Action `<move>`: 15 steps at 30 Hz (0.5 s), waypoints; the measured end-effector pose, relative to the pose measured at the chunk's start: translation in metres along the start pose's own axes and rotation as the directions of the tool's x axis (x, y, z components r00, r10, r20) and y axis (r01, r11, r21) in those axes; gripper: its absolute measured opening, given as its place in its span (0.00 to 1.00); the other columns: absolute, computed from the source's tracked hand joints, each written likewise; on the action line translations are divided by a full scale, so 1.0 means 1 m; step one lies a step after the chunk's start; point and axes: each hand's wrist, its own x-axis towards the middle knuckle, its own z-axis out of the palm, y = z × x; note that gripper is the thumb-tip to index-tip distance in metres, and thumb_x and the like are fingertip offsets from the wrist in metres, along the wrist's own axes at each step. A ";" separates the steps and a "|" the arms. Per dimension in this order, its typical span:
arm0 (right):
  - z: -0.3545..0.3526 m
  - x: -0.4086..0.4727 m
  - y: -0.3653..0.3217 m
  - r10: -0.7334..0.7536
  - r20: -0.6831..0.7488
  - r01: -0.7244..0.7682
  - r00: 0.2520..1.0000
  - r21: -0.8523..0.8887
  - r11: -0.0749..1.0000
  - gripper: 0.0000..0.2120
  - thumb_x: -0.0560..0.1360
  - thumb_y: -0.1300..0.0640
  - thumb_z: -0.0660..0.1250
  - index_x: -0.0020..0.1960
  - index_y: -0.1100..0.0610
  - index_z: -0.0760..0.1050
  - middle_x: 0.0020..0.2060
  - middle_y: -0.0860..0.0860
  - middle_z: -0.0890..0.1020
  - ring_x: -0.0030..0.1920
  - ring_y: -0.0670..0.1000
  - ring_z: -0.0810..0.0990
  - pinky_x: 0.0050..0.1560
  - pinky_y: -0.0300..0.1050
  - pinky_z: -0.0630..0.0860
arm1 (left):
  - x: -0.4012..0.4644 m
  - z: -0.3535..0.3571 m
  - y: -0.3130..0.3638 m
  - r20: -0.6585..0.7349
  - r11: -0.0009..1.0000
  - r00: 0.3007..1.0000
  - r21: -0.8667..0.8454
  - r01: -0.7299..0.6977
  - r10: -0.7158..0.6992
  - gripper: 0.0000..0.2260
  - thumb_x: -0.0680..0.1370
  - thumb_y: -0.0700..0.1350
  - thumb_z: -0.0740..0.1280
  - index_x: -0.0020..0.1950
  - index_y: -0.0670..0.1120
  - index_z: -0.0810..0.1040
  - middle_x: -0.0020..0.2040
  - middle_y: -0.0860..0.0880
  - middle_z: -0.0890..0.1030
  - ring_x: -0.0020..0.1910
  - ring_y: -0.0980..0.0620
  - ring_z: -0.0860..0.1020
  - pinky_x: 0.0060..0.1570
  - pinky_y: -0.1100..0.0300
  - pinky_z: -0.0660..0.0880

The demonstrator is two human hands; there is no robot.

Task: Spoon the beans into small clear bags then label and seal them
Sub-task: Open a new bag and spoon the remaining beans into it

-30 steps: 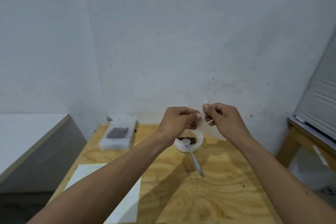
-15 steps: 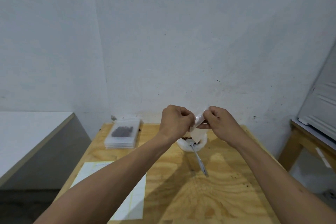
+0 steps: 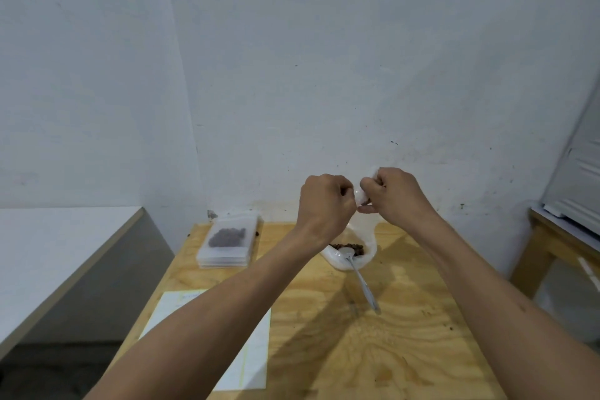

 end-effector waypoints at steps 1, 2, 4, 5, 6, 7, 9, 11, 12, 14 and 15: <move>0.000 0.002 -0.001 0.009 -0.003 -0.009 1.000 -0.027 1.000 0.13 0.77 0.60 0.62 0.46 0.72 0.75 0.43 0.63 0.85 0.32 0.46 0.87 0.39 0.46 0.76 | 0.001 0.001 -0.001 -0.014 1.000 1.000 0.004 -0.005 0.005 0.10 0.71 0.34 0.63 0.29 0.37 0.73 0.23 0.43 0.65 0.27 0.51 0.58 0.29 0.57 0.59; 0.001 0.004 -0.001 0.014 -0.005 -0.014 1.000 -0.045 0.999 0.13 0.78 0.60 0.62 0.44 0.71 0.73 0.43 0.65 0.84 0.32 0.46 0.86 0.35 0.43 0.74 | 0.001 0.002 -0.003 -0.023 1.000 1.000 0.001 -0.008 0.008 0.10 0.71 0.34 0.62 0.29 0.36 0.73 0.23 0.41 0.66 0.27 0.51 0.58 0.29 0.56 0.59; 0.005 0.007 0.001 0.023 0.004 -0.023 1.000 -0.063 0.998 0.13 0.79 0.59 0.62 0.38 0.65 0.67 0.38 0.64 0.78 0.32 0.49 0.87 0.28 0.40 0.66 | 0.001 0.004 -0.007 -0.033 1.000 0.999 -0.010 0.000 0.000 0.09 0.70 0.34 0.62 0.30 0.35 0.74 0.25 0.36 0.70 0.27 0.51 0.58 0.29 0.55 0.59; 0.007 0.007 0.002 0.023 0.010 -0.022 1.000 -0.071 0.997 0.14 0.80 0.59 0.62 0.37 0.61 0.65 0.37 0.60 0.74 0.33 0.50 0.87 0.27 0.39 0.63 | 0.000 0.005 -0.009 -0.031 1.000 0.999 -0.017 0.017 -0.017 0.09 0.70 0.34 0.62 0.30 0.35 0.75 0.26 0.35 0.71 0.27 0.50 0.59 0.30 0.55 0.60; 0.009 0.007 0.002 0.019 0.016 -0.018 1.000 -0.074 0.997 0.15 0.81 0.58 0.61 0.37 0.59 0.63 0.36 0.56 0.72 0.34 0.51 0.88 0.26 0.38 0.60 | 0.000 0.006 -0.011 -0.024 0.999 0.999 -0.029 0.036 -0.037 0.09 0.71 0.34 0.62 0.31 0.34 0.76 0.27 0.35 0.72 0.27 0.50 0.59 0.30 0.54 0.61; 0.011 0.006 0.002 0.016 0.026 -0.014 1.000 -0.070 0.997 0.15 0.81 0.58 0.61 0.37 0.58 0.62 0.36 0.54 0.70 0.34 0.52 0.88 0.25 0.38 0.60 | -0.001 0.007 -0.013 -0.018 0.996 0.997 -0.047 0.069 -0.070 0.09 0.71 0.33 0.62 0.32 0.34 0.77 0.27 0.35 0.74 0.27 0.50 0.61 0.29 0.53 0.62; 0.012 0.006 0.003 0.004 0.060 -0.001 0.998 -0.037 0.999 0.14 0.81 0.59 0.62 0.38 0.58 0.63 0.37 0.55 0.70 0.36 0.51 0.87 0.29 0.42 0.74 | -0.002 0.007 -0.019 -0.001 0.991 0.993 -0.068 0.116 -0.116 0.09 0.73 0.34 0.64 0.36 0.36 0.82 0.28 0.39 0.79 0.26 0.49 0.69 0.30 0.51 0.70; 0.006 0.006 0.008 -0.016 0.116 0.013 0.993 0.031 0.999 0.11 0.80 0.61 0.62 0.40 0.59 0.66 0.39 0.58 0.74 0.38 0.51 0.86 0.46 0.50 0.86 | -0.001 0.002 -0.025 0.071 0.982 0.988 -0.120 0.143 -0.136 0.06 0.76 0.36 0.67 0.44 0.39 0.85 0.33 0.45 0.84 0.29 0.50 0.81 0.36 0.55 0.78; 0.003 0.004 0.009 -0.027 0.144 0.019 0.989 0.057 0.998 0.10 0.80 0.62 0.62 0.41 0.59 0.67 0.40 0.61 0.77 0.40 0.51 0.86 0.50 0.52 0.85 | -0.001 -0.003 -0.027 0.145 0.973 0.980 -0.163 0.163 -0.140 0.04 0.78 0.38 0.70 0.49 0.41 0.85 0.36 0.46 0.85 0.31 0.50 0.84 0.39 0.57 0.80; 0.000 0.002 0.012 -0.054 0.172 0.040 0.984 0.087 0.995 0.10 0.81 0.61 0.62 0.41 0.60 0.68 0.43 0.64 0.82 0.43 0.53 0.88 0.52 0.55 0.85 | 0.001 -0.008 -0.030 0.277 0.963 0.951 -0.187 0.192 -0.135 0.09 0.79 0.44 0.73 0.58 0.44 0.82 0.38 0.46 0.86 0.33 0.50 0.86 0.43 0.58 0.82; 0.001 0.000 0.012 -0.057 0.176 0.044 0.983 0.081 0.996 0.10 0.81 0.60 0.63 0.41 0.61 0.69 0.43 0.63 0.84 0.44 0.54 0.88 0.52 0.55 0.85 | 0.002 -0.007 -0.031 0.308 0.971 0.944 -0.164 0.175 -0.118 0.08 0.79 0.43 0.72 0.58 0.44 0.83 0.37 0.46 0.86 0.32 0.49 0.86 0.43 0.59 0.82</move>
